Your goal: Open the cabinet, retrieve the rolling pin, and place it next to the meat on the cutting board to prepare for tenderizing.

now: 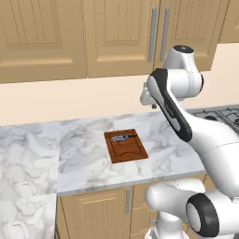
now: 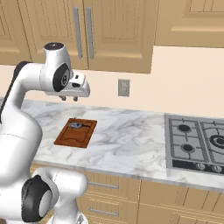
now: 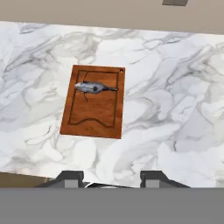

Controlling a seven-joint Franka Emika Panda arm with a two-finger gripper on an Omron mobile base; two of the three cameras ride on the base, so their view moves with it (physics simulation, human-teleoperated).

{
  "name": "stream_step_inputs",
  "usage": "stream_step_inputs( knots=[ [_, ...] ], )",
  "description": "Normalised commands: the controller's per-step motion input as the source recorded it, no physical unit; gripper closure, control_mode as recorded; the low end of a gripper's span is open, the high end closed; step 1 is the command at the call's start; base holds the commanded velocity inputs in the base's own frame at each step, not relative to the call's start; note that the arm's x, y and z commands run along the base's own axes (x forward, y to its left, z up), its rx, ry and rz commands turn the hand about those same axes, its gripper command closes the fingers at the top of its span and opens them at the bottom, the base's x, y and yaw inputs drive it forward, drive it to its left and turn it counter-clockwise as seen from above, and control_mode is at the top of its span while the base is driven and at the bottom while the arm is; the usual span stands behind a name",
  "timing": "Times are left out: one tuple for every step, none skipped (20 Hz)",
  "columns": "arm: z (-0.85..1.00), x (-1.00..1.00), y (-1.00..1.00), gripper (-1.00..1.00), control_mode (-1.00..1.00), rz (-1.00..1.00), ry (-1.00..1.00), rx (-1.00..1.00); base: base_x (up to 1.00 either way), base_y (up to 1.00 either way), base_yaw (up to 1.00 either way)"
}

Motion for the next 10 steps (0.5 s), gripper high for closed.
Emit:
stream_step_inputs(
  knots=[
    [0.00, -0.06, 0.00, -1.00, -1.00, 0.00, -0.01, 0.00, 0.00, 0.00, 0.00],
    [0.00, -0.15, 0.00, -1.00, -1.00, 0.00, -0.17, 0.00, 0.00, 0.00, 0.00],
    [0.00, -0.43, -0.22, -1.00, -1.00, 0.00, -0.29, 0.00, 0.00, 0.00, 0.00],
    [0.00, -0.61, -0.22, -1.00, -1.00, 0.00, -0.47, 0.00, 0.00, 0.00, 0.00],
    [0.00, -0.63, -0.27, -1.00, -1.00, -0.01, -0.48, 0.00, 0.00, 0.00, 0.00],
    [0.06, -0.61, -0.26, -1.00, -1.00, -0.03, -0.52, 0.00, 0.00, 0.00, 0.00],
    [0.11, -0.58, -0.16, -1.00, -1.00, -0.03, -0.53, 0.00, 0.00, 0.00, 0.00],
    [0.26, -0.44, -0.20, -1.00, -1.00, -0.03, -0.52, 0.00, 0.00, 0.00, 0.00],
    [0.26, -0.46, -0.11, -1.00, -1.00, -0.01, -0.56, 0.00, 0.00, 0.00, 0.00],
    [0.28, -0.36, -0.10, -1.00, -1.00, -0.01, -0.53, 0.00, 0.00, 0.00, 0.00]
  ],
)
